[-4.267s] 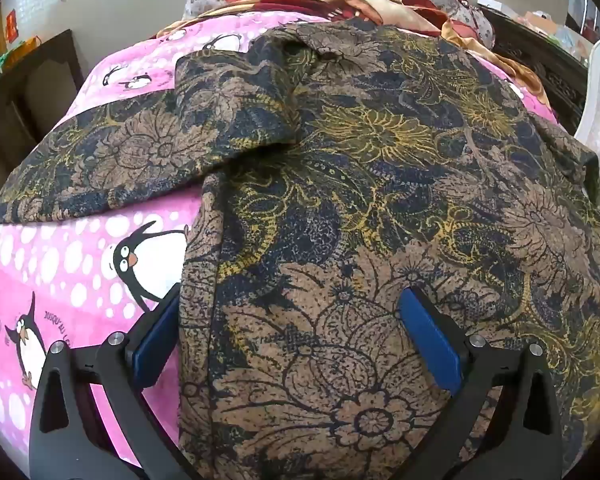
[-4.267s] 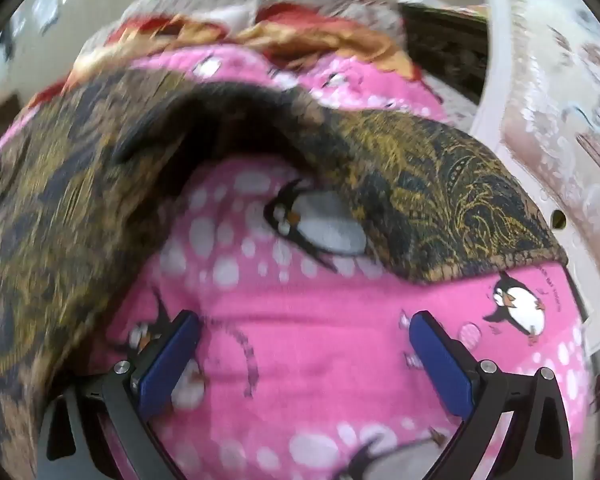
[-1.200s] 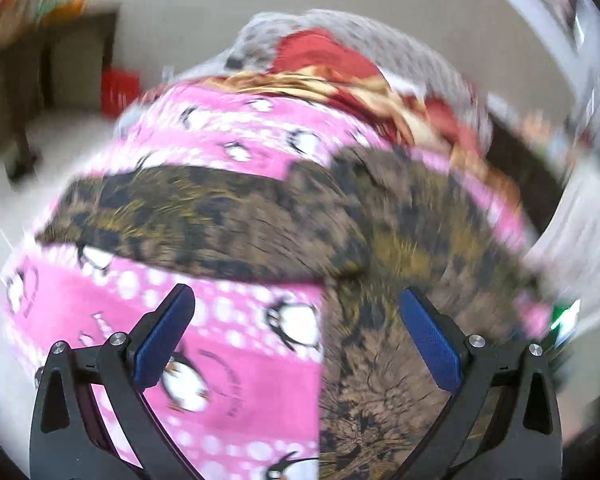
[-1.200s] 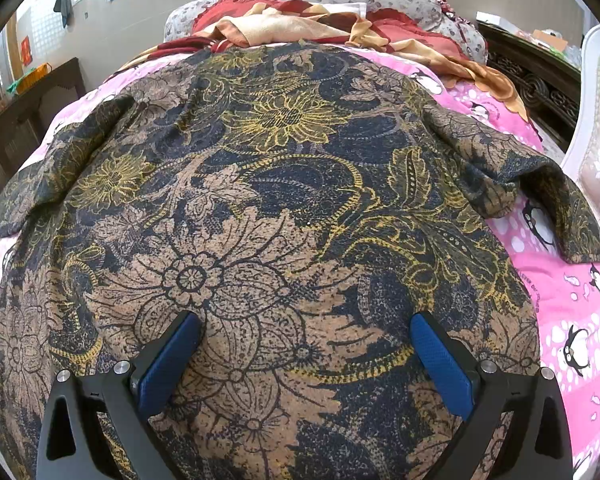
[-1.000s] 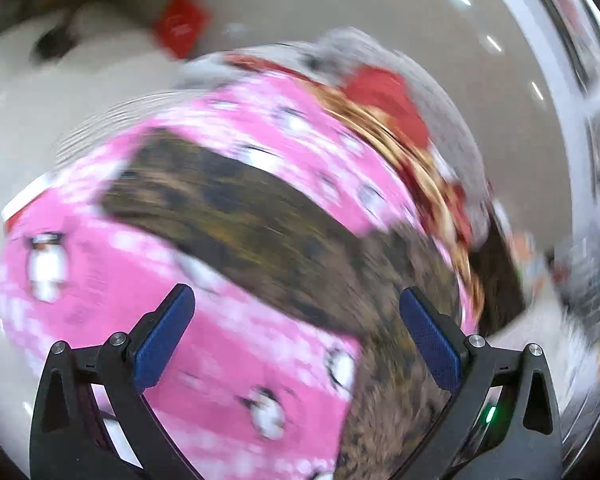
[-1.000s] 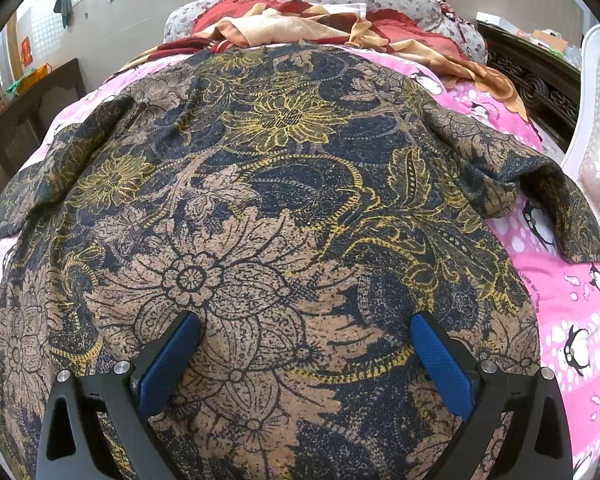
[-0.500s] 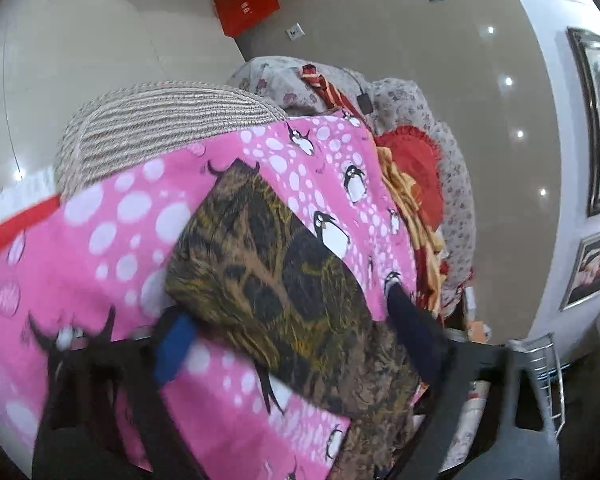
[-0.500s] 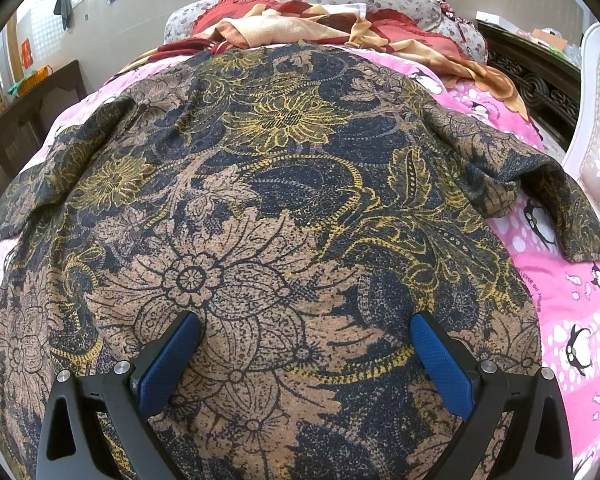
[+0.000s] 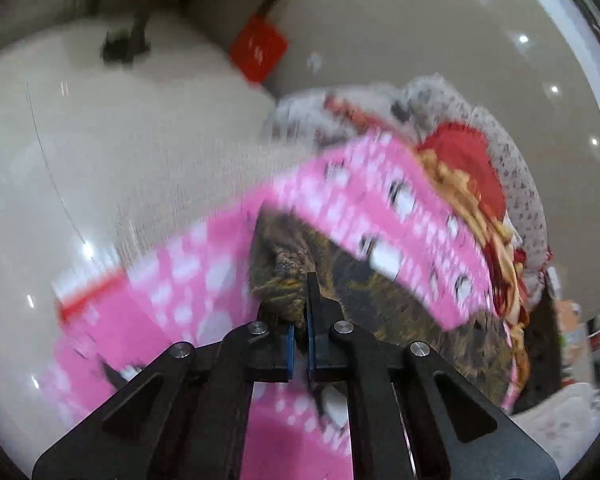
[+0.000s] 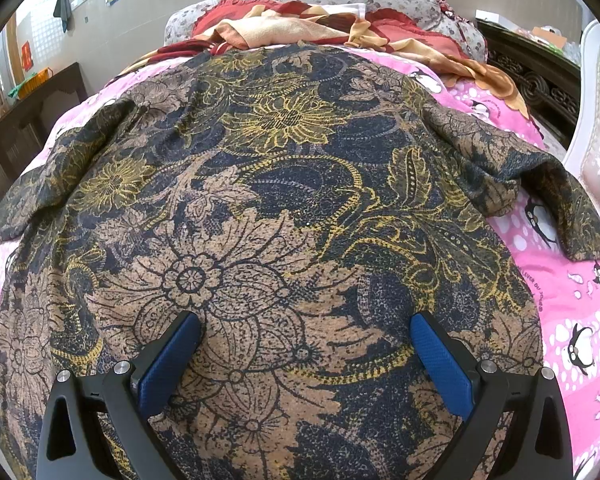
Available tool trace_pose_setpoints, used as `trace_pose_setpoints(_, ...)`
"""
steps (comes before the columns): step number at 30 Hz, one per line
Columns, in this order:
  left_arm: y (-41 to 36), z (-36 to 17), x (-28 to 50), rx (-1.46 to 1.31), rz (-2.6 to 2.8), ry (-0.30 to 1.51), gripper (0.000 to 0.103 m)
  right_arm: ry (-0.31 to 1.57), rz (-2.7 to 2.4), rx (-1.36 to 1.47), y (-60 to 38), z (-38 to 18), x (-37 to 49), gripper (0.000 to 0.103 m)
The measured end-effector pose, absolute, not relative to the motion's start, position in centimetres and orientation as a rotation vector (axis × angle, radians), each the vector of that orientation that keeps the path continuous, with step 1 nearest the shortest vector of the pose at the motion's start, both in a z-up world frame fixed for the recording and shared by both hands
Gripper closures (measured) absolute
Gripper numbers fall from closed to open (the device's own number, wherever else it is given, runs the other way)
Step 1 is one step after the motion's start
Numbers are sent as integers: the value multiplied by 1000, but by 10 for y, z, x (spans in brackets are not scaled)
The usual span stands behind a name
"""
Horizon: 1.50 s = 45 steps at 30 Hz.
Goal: Fold small clothes
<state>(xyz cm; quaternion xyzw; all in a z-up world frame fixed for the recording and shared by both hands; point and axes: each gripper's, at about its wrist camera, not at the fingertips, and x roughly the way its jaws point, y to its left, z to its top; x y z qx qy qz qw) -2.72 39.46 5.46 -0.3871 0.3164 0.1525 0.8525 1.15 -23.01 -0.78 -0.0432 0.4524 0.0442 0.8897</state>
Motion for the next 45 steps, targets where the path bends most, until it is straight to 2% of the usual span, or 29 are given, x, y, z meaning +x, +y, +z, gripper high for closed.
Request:
trace_pose_setpoints(6,404,131,-34,-724,365,459,100,938,93,-87,-230,-8,12,0)
trace_pose_setpoints(9,386,144,-19,-698,297,451,100,938,92,-87,-230,-7,12,0)
trace_pose_setpoints(13,311,144,20,-641,97,497,100,937,92,-89,-229,-7,13,0)
trace_pose_setpoints(21,77,102,100,-462,-310,669,100,935,96,-71,-231,-6,14,0)
trace_pose_setpoints(25,-5,51,118,-378,-396,819,100,950,106,-27,-238,0,13,0)
trace_pose_setpoints(28,-45,27,114,-289,-441,882,100,882,102,31,-252,25,13,0)
trace_pose_setpoints(30,-55,22,108,-254,-461,900,96,849,82,17,-257,40,19,0)
trace_pose_setpoints(33,-56,20,99,-267,-539,911,69,814,150,50,-258,60,45,0)
trace_pose_setpoints(34,-52,21,92,-278,-554,916,55,799,197,71,-258,63,55,0)
trace_pose_setpoints(35,-46,23,84,-279,-554,914,51,785,250,91,-253,66,68,0)
trace_pose_setpoints(39,-20,17,50,-231,-473,922,51,807,413,176,-231,47,111,1)
trace_pose_setpoints(42,-1,10,22,-220,-397,892,51,882,532,201,-208,20,142,21)
trace_pose_setpoints(45,7,2,6,-234,-366,845,51,897,595,159,-184,6,152,24)
